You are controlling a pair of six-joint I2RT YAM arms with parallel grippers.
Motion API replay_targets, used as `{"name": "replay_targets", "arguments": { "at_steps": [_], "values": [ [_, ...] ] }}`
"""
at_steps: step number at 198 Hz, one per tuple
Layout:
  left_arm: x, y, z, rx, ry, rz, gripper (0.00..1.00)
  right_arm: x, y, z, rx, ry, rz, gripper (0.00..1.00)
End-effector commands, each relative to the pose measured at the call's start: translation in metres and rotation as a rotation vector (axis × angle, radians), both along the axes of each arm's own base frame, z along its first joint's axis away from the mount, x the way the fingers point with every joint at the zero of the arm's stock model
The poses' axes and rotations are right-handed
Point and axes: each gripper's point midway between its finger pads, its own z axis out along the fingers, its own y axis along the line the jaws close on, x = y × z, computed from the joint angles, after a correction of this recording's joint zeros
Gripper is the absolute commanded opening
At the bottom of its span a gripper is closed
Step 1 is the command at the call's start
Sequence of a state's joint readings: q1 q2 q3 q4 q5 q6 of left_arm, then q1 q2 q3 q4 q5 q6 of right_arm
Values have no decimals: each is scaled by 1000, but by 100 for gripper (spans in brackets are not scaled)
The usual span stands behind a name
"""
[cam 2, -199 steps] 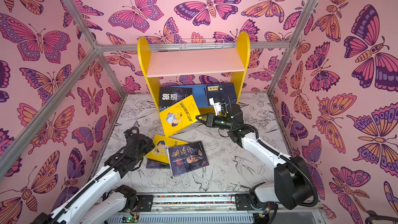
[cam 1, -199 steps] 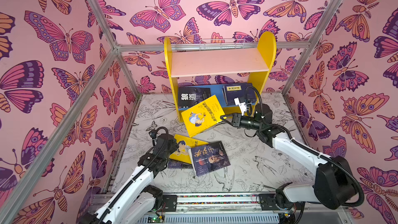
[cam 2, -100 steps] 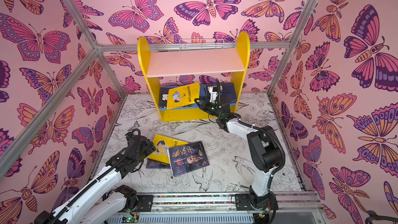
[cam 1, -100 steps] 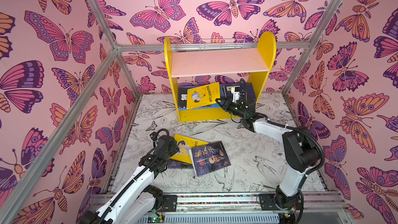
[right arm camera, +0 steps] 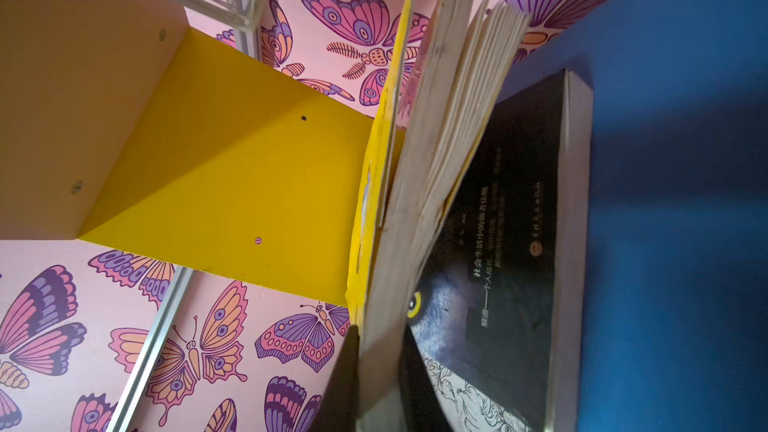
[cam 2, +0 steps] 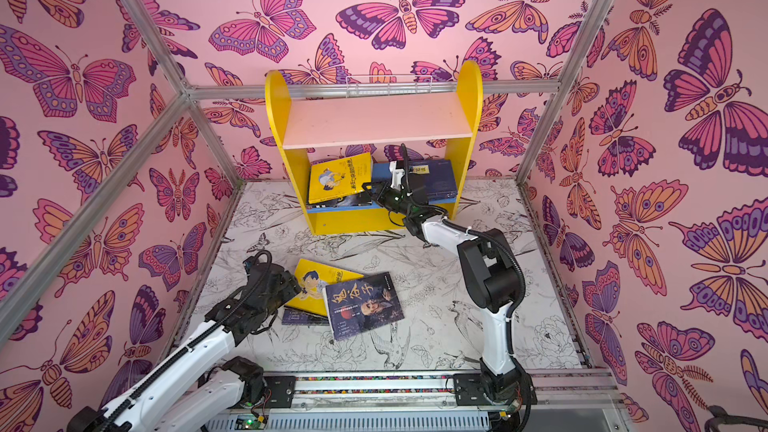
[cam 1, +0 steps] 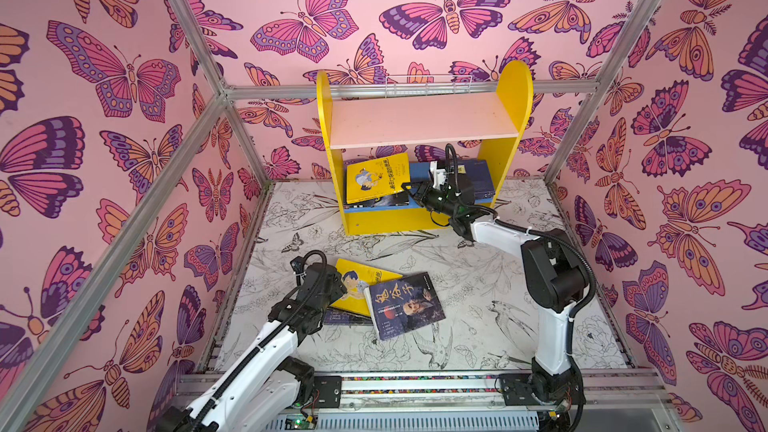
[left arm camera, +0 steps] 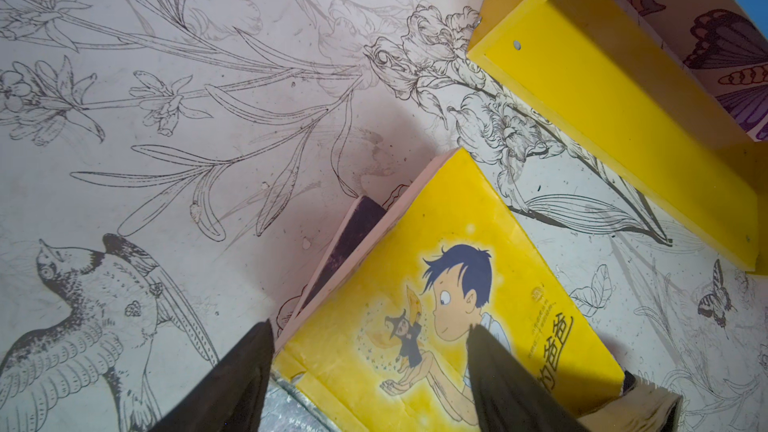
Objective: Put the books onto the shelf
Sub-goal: 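Lower the yellow book flat onto the shelf and open the right gripper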
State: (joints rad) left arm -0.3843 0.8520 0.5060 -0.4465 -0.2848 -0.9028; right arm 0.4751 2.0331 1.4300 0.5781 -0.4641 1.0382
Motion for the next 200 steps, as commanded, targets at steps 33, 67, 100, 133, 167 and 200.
{"name": "replay_targets", "arguments": {
  "at_steps": [33,67,100,133,167,200],
  "values": [
    [-5,4,-9,19,38,-2,76,-5,17,16,50,-17,60,0],
    [-5,3,-9,19,39,-3,76,-5,22,9,45,8,67,0],
    [-6,3,-11,13,43,-4,76,-4,28,-3,27,30,57,0],
    [-7,2,-12,5,43,-3,77,1,24,-12,-23,65,17,10],
    [-8,3,-13,-1,47,4,77,1,22,-13,-140,94,4,20],
    [-8,2,-13,-4,45,8,77,-7,18,-22,-341,114,1,31]
  ]
}}
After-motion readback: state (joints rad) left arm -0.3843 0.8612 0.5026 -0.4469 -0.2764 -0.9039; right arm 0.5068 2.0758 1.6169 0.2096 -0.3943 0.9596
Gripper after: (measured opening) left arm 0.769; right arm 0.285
